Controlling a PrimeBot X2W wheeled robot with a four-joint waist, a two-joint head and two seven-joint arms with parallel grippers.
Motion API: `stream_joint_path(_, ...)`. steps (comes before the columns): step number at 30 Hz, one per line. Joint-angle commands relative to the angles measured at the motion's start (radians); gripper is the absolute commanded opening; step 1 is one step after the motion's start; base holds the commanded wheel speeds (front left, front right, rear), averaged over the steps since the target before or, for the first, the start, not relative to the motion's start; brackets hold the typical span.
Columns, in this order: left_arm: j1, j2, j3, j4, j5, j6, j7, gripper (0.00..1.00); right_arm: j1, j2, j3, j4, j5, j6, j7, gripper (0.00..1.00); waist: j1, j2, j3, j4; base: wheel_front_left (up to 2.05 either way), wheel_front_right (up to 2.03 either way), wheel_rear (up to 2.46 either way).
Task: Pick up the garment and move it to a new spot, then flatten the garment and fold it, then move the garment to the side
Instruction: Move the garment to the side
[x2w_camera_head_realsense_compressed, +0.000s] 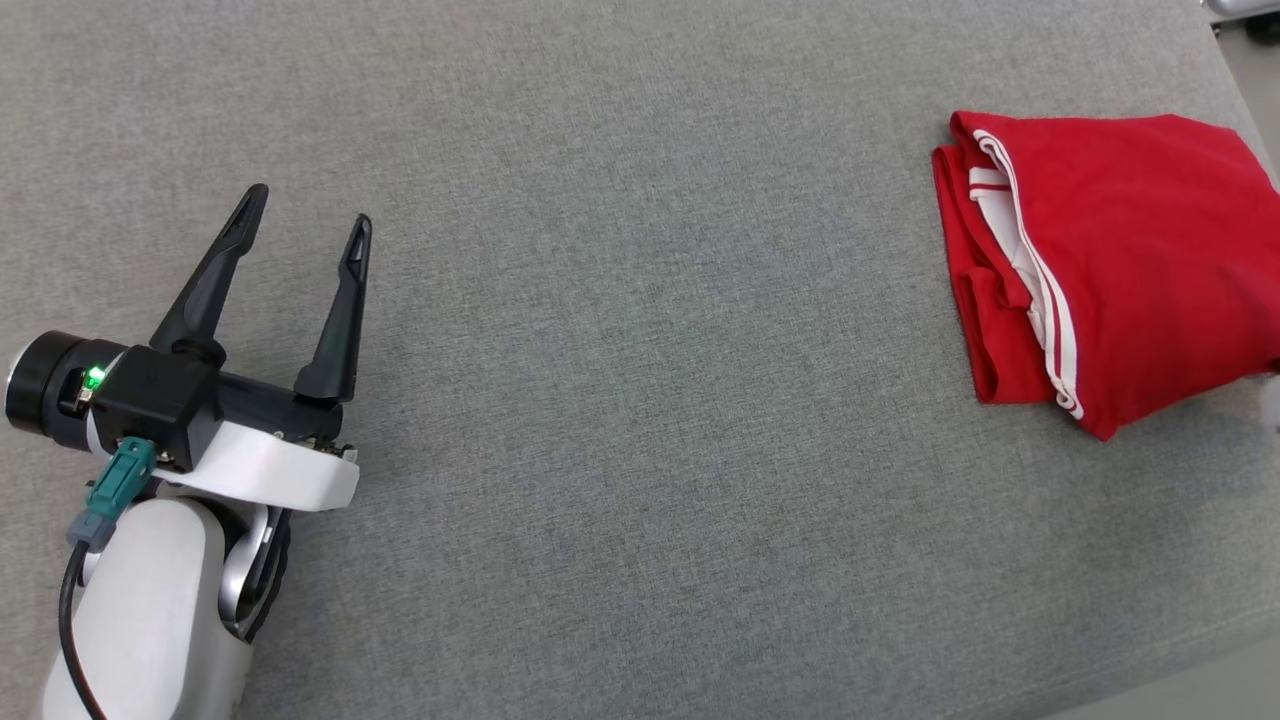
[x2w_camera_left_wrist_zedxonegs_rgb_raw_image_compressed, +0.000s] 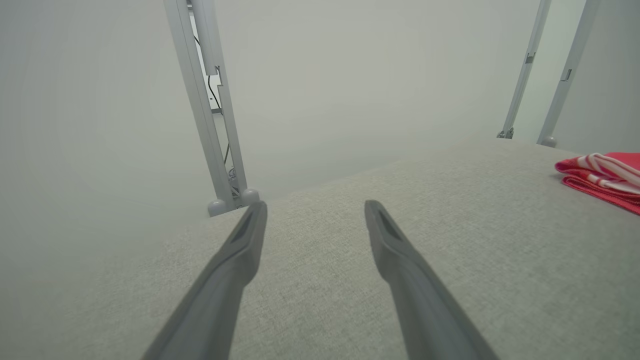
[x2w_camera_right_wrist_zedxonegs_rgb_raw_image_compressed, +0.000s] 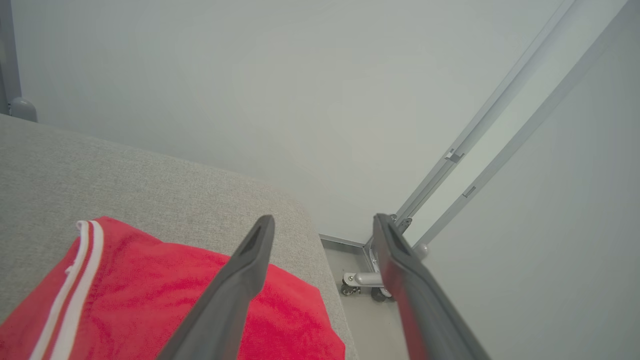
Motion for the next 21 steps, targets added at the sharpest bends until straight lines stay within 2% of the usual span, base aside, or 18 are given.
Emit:
stream_joint_path(1, 0.011, 0.007, 0.007, 0.003, -0.008, 0.009, -0.006, 1.00, 0.018, 0.020, 0.005, -0.027, 0.029, 0.000, -0.009, 1.00, 0.0000, 0.0000, -0.012, 0.007, 0.00, 0.00, 0.00)
stream_joint_path(5, 0.017, -0.005, 0.016, 0.011, -0.013, 0.033, -0.010, 1.00, 0.063, 0.108, 0.058, -0.153, 0.128, 0.000, -0.015, 1.00, 0.0000, 0.0000, -0.041, 0.036, 0.00, 0.00, 0.00)
stream_joint_path(9, 0.036, -0.019, 0.036, 0.019, -0.025, 0.061, -0.019, 1.00, 0.109, 0.169, 0.112, -0.252, 0.176, 0.000, -0.004, 1.00, 0.0000, 0.0000, -0.068, 0.076, 0.00, 0.00, 0.00)
stream_joint_path(14, 0.049, -0.038, 0.056, 0.024, -0.046, 0.084, -0.031, 1.00, 0.154, 0.208, 0.195, -0.316, 0.211, 0.000, 0.010, 1.00, 0.0000, 0.0000, -0.103, 0.144, 0.00, 0.00, 0.00)
stream_joint_path(21, 0.087, -0.065, 0.087, 0.031, -0.071, 0.108, -0.040, 1.00, 0.204, 0.227, 0.252, -0.311, 0.228, 0.000, 0.033, 1.00, 0.0000, 0.0000, -0.163, 0.229, 0.00, 0.00, 0.00)
